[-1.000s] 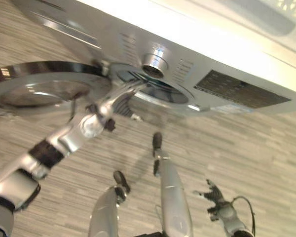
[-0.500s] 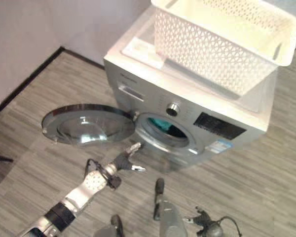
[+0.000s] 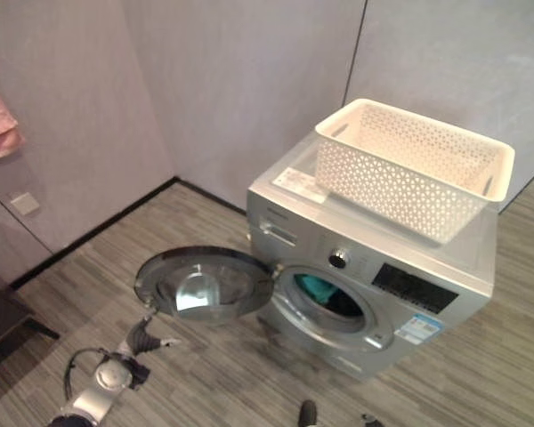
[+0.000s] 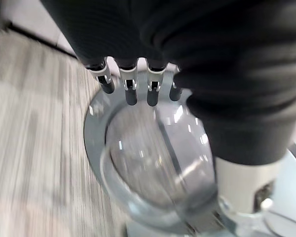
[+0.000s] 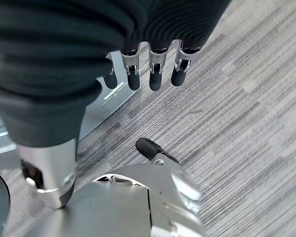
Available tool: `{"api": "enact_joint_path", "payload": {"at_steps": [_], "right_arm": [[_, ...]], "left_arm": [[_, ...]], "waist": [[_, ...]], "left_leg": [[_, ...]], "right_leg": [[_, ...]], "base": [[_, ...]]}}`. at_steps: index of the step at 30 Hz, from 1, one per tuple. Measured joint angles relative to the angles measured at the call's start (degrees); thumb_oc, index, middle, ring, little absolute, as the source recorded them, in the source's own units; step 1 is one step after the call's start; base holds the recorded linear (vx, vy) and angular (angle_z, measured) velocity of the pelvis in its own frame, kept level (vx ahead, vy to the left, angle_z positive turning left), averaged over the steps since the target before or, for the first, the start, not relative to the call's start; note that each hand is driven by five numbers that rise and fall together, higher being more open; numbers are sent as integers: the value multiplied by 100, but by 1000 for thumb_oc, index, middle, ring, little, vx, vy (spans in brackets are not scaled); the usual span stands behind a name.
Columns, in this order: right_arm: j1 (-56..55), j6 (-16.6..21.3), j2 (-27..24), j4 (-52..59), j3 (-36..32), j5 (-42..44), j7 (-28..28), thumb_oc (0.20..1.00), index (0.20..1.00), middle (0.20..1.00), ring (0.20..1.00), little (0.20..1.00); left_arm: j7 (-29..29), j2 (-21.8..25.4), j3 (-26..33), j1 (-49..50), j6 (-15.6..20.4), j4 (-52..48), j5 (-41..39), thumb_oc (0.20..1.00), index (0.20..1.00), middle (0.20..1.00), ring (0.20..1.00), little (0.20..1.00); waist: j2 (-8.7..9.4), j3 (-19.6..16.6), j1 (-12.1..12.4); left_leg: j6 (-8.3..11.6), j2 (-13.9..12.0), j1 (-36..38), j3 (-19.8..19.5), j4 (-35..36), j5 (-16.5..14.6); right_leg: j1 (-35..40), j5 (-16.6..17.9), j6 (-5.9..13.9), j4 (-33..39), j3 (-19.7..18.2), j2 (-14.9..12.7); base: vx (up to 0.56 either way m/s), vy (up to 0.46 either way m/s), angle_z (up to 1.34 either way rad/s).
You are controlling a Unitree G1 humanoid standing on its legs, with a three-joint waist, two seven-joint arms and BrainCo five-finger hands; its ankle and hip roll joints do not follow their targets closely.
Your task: Grab the laundry basket,head to the washer,open it,put in the laundry and shut it.
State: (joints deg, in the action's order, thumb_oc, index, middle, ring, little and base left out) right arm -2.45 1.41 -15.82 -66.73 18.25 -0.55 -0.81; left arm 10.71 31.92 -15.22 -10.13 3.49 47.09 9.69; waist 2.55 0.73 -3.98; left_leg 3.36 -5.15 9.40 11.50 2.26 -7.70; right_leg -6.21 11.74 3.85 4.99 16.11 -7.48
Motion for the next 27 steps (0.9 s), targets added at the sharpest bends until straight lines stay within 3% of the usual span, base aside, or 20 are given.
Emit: {"api": "enact_joint_path", "payload": {"at_steps": [3, 6, 11, 13, 16, 20, 22, 27], "right_arm": [[149, 10, -30, 52, 213, -41, 3, 1000, 1000, 1000, 1000, 1000], [291, 42, -47, 205, 528, -50, -3, 1000, 1000, 1000, 1000, 1000], [674, 235, -43, 370, 897, -37, -38, 1000, 1000, 1000, 1000, 1000], [657, 12, -405, 1587, 1104, -9, 68, 1000, 1000, 1000, 1000, 1000], [192, 450, -859, 3235, 1028, 91, 94, 1000, 1000, 1000, 1000, 1000], [89, 474, -854, 2657, 1288, 83, 236, 1000, 1000, 1000, 1000, 1000], [86, 464, -855, 2481, 1279, 84, 233, 1000, 1000, 1000, 1000, 1000], [113, 481, -838, 2352, 1285, 85, 222, 1000, 1000, 1000, 1000, 1000]], "left_arm": [[168, 965, -198, -1115, -39, 780, 50, 1000, 1000, 1000, 1000, 1000], [276, 1505, -492, -2487, -50, 1314, 29, 1000, 1000, 1000, 1000, 1000], [506, 1810, -1238, -4690, -39, 1482, -80, 1000, 1000, 1000, 1000, 1000], [542, 2033, -1538, -5359, 40, 1759, -283, 1000, 1000, 1000, 1000, 1000], [531, 2329, -1639, -5557, 78, 1840, -611, 1000, 1000, 1000, 1000, 1000], [409, 2319, -2359, -6660, 140, 2185, -888, 1000, 1000, 1000, 1000, 1000], [408, 2319, -2444, -6825, 149, 2302, -887, 1000, 1000, 1000, 1000, 1000], [379, 2337, -2383, -7078, 174, 2456, -983, 1000, 1000, 1000, 1000, 1000]], "waist": [[200, 50, -10], [512, 281, 9], [1022, 964, -53], [1216, 1153, -334], [1286, 1284, -560], [1422, 1418, -660], [1429, 1582, -689], [1441, 1597, -823]], "left_leg": [[46, -3, -238, -8, -22, 72], [75, 31, -816, -83, -313, 89], [171, -63, -1943, -387, -1071, 5], [263, -227, -2328, -534, -1430, -137], [366, -379, -2544, -554, -1731, -249], [388, -441, -3200, -654, -2023, -323], [391, -462, -3296, -681, -2194, -409], [375, -489, -3643, -743, -2457, -511]], "right_leg": [[-213, 54, -30, -2, 13, -1], [-631, 237, -60, -14, 14, -39], [-1285, 373, -202, -78, 55, -66], [-1412, 289, -143, -73, 93, 73], [-1509, 380, -283, -91, 28, 238], [-1990, 427, -345, -91, 2, 286], [-2008, 430, -348, -87, 5, 302], [-2223, 451, -358, -80, 5, 323]], "base": [[-139, -40, 4], [-206, -88, 11], [-72, -62, 25], [-14, -33, 13], [-56, -28, -4], [-45, -17, 6], [0, 0, 0], [3, 7, 0]]}}
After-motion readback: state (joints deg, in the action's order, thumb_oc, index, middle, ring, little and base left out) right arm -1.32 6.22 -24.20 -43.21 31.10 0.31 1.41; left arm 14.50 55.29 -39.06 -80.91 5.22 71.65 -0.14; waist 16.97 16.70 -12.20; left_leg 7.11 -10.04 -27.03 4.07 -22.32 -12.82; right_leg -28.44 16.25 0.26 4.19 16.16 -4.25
